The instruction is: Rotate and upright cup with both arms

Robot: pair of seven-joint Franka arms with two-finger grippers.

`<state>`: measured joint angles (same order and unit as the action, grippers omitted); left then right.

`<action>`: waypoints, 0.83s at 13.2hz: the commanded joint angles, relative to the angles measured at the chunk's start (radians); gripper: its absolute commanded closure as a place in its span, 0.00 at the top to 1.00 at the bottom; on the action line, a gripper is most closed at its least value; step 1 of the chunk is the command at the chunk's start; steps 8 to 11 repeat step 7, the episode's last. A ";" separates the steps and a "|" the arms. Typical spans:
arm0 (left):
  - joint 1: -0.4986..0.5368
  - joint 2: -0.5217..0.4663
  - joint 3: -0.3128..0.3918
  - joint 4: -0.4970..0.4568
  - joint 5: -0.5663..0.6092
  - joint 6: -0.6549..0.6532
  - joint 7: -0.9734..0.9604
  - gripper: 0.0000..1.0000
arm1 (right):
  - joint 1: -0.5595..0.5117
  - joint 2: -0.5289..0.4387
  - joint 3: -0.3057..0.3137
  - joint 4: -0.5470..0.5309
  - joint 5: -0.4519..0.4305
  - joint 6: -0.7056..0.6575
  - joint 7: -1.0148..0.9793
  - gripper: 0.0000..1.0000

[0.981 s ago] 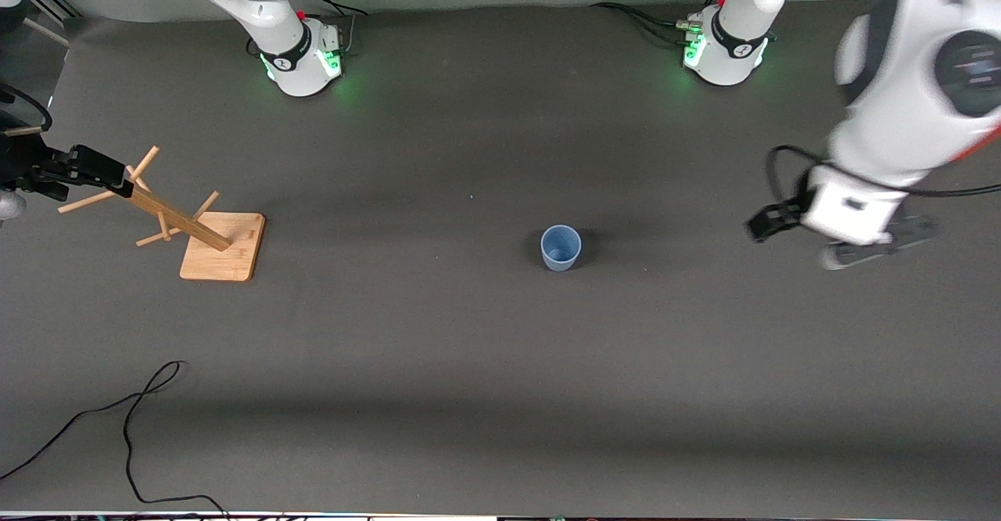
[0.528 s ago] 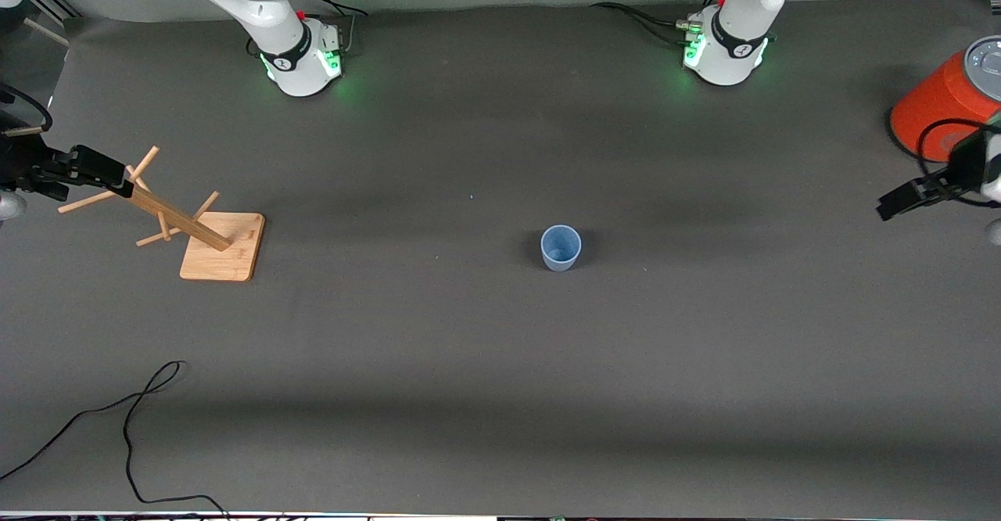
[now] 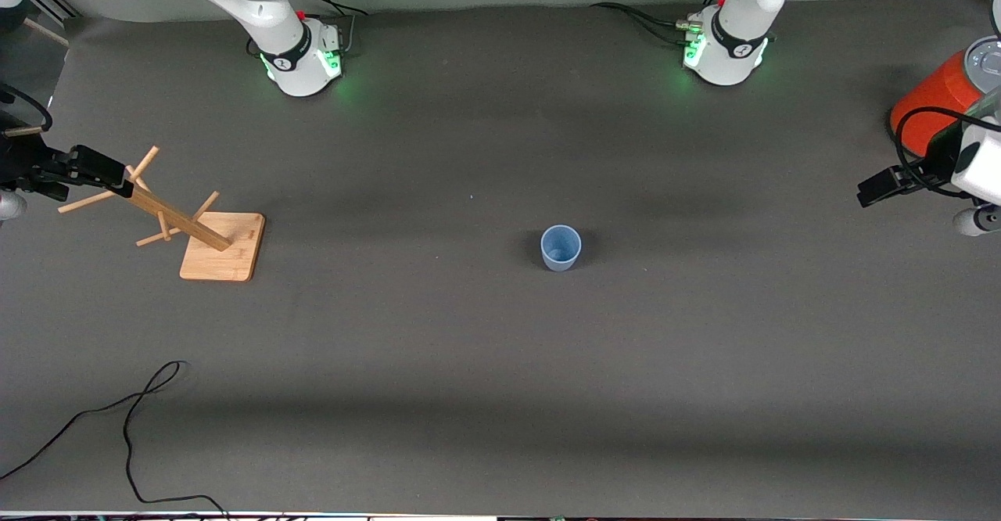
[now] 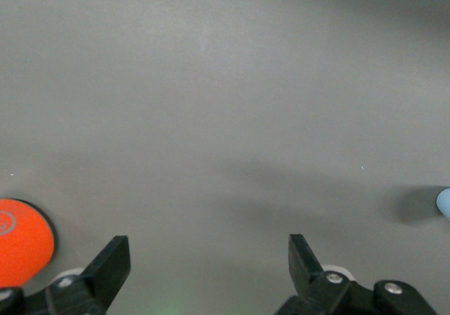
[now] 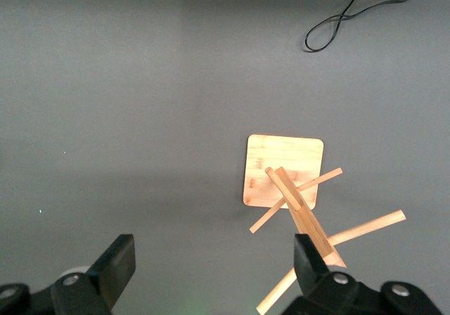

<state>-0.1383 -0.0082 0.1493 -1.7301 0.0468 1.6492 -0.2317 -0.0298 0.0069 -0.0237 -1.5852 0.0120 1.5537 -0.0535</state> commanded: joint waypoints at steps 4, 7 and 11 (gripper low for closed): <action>-0.064 -0.006 0.062 0.021 -0.002 -0.023 0.012 1.00 | 0.004 -0.005 -0.002 -0.001 -0.014 -0.001 -0.014 1.00; -0.070 0.001 0.061 0.035 -0.005 -0.029 0.009 1.00 | 0.004 -0.005 -0.002 -0.001 -0.014 -0.001 -0.014 1.00; -0.070 0.001 0.061 0.035 -0.005 -0.029 0.009 1.00 | 0.004 -0.005 -0.002 -0.001 -0.014 -0.001 -0.014 1.00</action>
